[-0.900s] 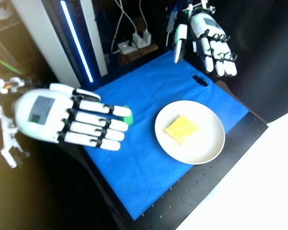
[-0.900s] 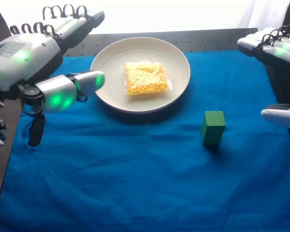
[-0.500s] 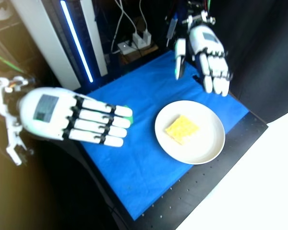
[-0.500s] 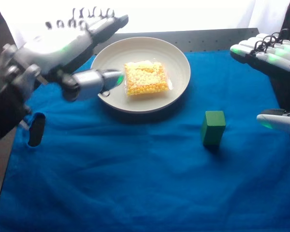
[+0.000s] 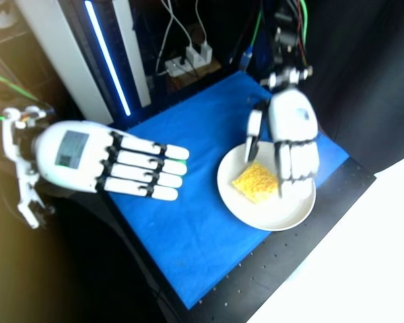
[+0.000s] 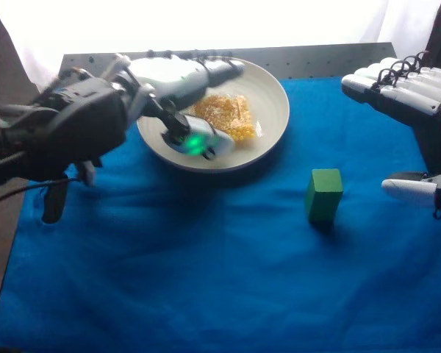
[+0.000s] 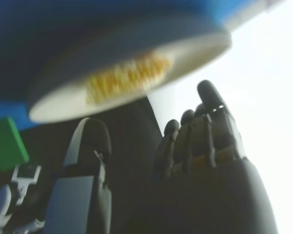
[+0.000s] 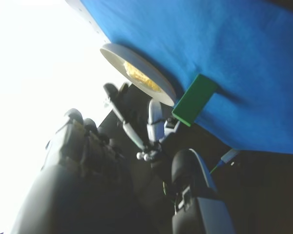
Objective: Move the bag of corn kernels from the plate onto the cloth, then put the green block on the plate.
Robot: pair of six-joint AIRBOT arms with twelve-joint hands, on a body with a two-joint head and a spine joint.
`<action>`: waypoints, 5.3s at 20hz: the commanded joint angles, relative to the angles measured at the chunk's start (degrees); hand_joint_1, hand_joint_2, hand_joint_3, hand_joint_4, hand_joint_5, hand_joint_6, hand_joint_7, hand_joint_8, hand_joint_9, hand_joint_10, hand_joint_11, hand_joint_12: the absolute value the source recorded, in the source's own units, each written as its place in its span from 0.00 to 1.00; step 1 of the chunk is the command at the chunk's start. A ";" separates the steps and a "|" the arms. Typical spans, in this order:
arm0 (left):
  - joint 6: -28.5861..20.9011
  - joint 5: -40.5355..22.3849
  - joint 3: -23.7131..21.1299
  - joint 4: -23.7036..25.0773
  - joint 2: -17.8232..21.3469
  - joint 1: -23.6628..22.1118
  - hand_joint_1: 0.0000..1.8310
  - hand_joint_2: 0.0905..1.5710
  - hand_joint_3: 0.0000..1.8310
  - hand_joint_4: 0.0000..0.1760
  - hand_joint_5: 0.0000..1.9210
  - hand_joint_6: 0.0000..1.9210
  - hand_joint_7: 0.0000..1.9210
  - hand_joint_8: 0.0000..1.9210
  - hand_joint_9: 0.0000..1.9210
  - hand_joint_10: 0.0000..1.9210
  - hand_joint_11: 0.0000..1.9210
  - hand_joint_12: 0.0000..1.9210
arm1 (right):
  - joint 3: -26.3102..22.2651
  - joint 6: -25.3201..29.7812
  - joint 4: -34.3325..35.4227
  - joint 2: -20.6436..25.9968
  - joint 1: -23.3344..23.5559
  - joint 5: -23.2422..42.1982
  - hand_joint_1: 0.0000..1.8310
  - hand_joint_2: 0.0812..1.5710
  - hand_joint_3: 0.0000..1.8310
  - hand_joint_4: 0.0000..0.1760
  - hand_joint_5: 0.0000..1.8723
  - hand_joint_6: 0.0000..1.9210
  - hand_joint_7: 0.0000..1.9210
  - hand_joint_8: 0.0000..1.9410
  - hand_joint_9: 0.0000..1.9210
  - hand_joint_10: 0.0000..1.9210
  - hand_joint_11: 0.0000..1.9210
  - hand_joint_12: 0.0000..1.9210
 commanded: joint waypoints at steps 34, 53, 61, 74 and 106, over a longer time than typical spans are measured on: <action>-18.97 -43.51 -30.46 14.90 24.55 20.43 0.53 0.88 0.00 0.00 0.25 0.88 0.16 0.67 0.17 0.83 0.19 0.98 | -0.99 0.24 3.10 -0.47 0.01 6.74 0.34 0.83 0.00 0.00 0.00 0.00 0.00 0.00 0.00 0.00 0.00 0.00; -22.65 -55.31 -32.84 5.57 26.14 31.19 0.22 0.65 0.01 0.88 0.00 0.00 0.00 0.00 0.00 0.00 0.00 0.00 | 2.90 5.43 1.33 -7.82 -0.14 3.56 0.42 0.79 0.00 0.00 0.03 0.00 0.01 0.00 0.02 0.07 0.00 0.55; -22.66 -61.19 -33.90 0.90 26.84 35.18 0.18 0.70 0.01 0.94 0.00 0.00 0.00 0.00 0.00 0.00 0.00 0.00 | 6.95 6.17 -0.16 -13.11 3.83 -3.32 0.55 0.78 0.00 0.00 0.19 0.14 0.31 0.40 0.20 0.69 0.09 0.96; -22.66 -61.64 -33.79 -0.76 26.69 36.13 0.20 0.73 0.00 0.99 0.00 0.00 0.00 0.00 0.00 0.00 0.00 0.01 | 10.88 11.03 -7.08 -13.43 13.34 -3.99 0.71 0.80 0.00 0.00 0.30 0.73 0.38 0.78 0.38 0.85 0.36 0.97; -25.16 -59.59 -31.20 -2.46 23.60 36.44 0.23 0.72 0.00 1.00 0.00 0.00 0.00 0.00 0.00 0.00 0.00 0.00 | 36.41 11.08 -13.62 -38.53 29.47 -35.67 0.64 0.82 0.00 0.00 0.32 0.69 0.38 0.84 0.36 0.82 0.36 0.99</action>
